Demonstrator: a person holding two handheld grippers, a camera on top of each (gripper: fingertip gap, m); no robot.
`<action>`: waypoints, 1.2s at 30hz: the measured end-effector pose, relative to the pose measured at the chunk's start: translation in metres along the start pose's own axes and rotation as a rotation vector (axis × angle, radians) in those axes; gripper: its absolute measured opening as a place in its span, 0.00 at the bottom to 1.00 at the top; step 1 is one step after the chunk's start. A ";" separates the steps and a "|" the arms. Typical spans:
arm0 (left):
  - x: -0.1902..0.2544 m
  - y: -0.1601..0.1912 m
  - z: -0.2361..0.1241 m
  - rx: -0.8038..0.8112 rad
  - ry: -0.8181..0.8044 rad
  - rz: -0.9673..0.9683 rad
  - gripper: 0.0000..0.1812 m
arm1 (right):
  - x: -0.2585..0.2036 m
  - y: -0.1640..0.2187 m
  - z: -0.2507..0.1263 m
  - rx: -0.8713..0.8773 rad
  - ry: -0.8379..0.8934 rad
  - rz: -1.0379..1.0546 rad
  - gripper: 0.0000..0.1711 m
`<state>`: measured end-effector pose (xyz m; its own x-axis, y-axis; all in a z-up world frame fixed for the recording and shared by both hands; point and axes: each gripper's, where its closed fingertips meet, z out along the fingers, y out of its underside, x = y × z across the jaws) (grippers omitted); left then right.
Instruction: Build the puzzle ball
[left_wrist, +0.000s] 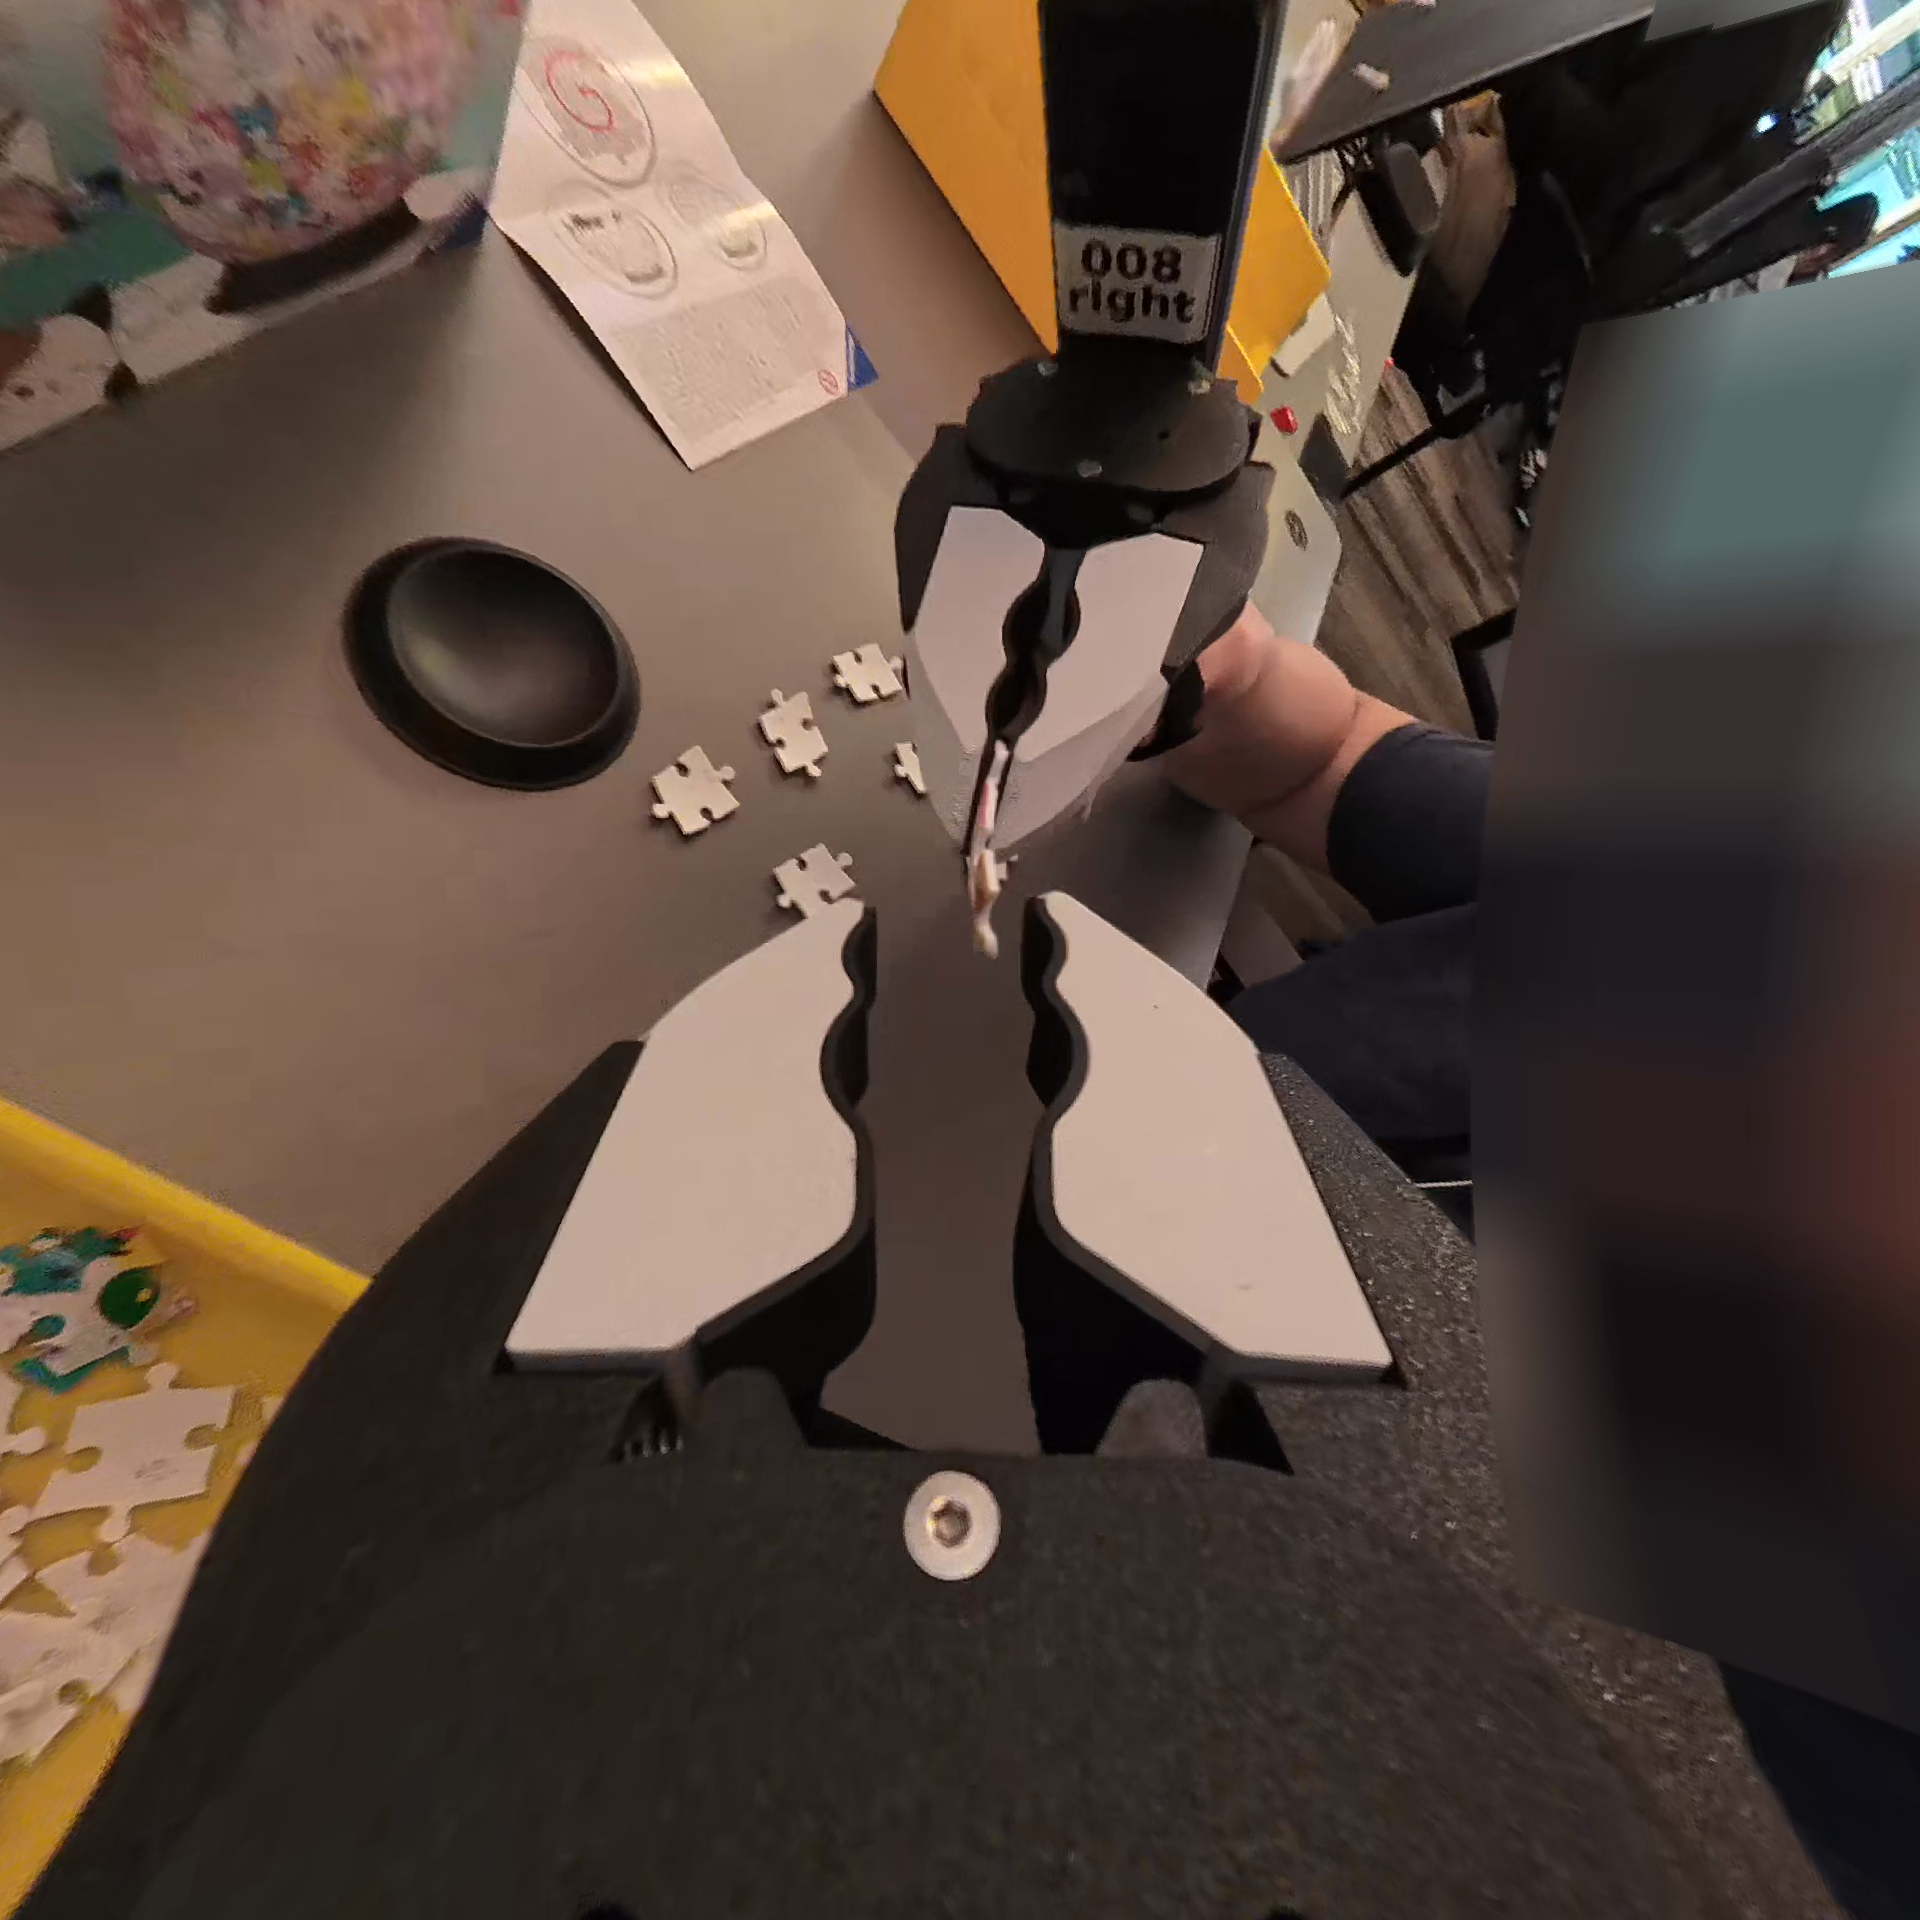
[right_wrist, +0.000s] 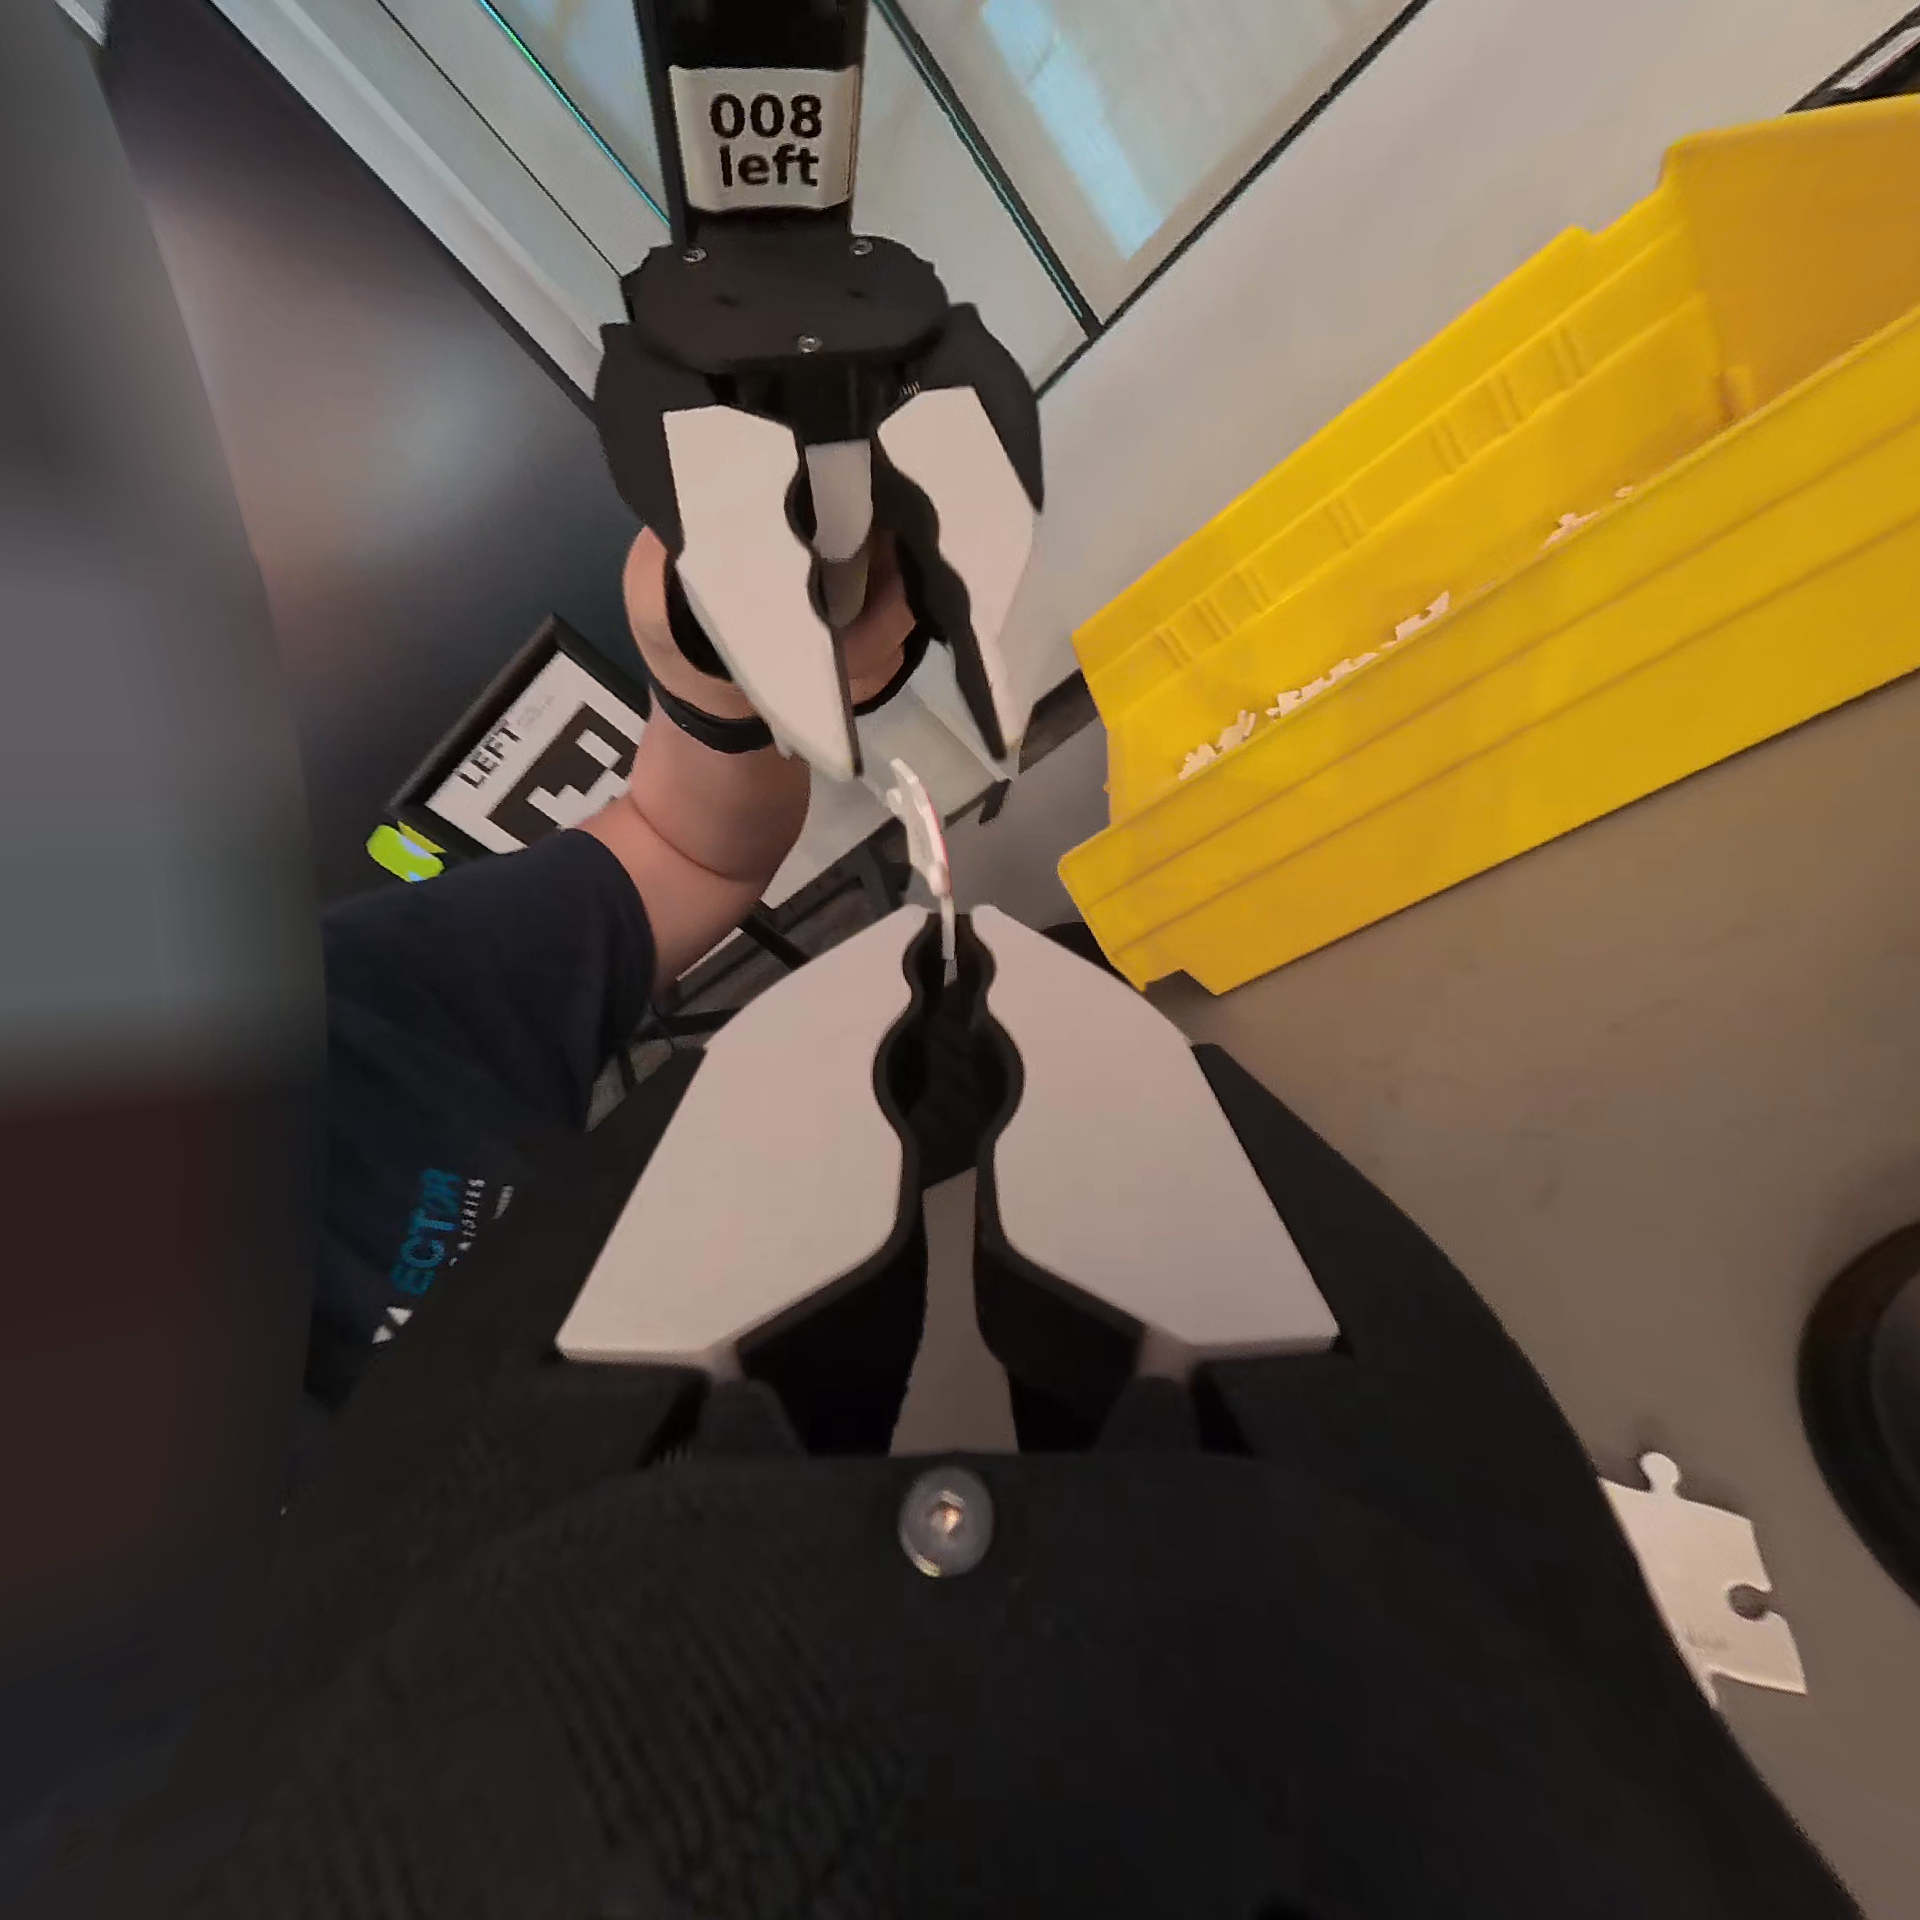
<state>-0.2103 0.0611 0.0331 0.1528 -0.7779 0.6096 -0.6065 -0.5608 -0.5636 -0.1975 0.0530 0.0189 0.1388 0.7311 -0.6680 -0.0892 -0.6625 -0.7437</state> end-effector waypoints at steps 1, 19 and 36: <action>0.000 0.003 0.006 -0.023 0.004 0.004 0.14 | 0.001 0.001 0.001 -0.006 0.011 -0.011 0.02; -0.145 0.134 -0.078 -0.320 -0.372 -0.298 0.01 | 0.056 0.047 -0.028 -0.302 0.237 -0.168 0.17; -0.186 0.183 -0.084 -0.641 -0.450 -0.341 0.10 | 0.070 0.048 -0.035 -0.301 0.261 -0.174 0.16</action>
<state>-0.4153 0.1272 -0.1362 0.6201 -0.7104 0.3330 -0.7747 -0.6213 0.1174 -0.1578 0.0671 -0.0624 0.3746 0.7962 -0.4751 0.2435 -0.5789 -0.7782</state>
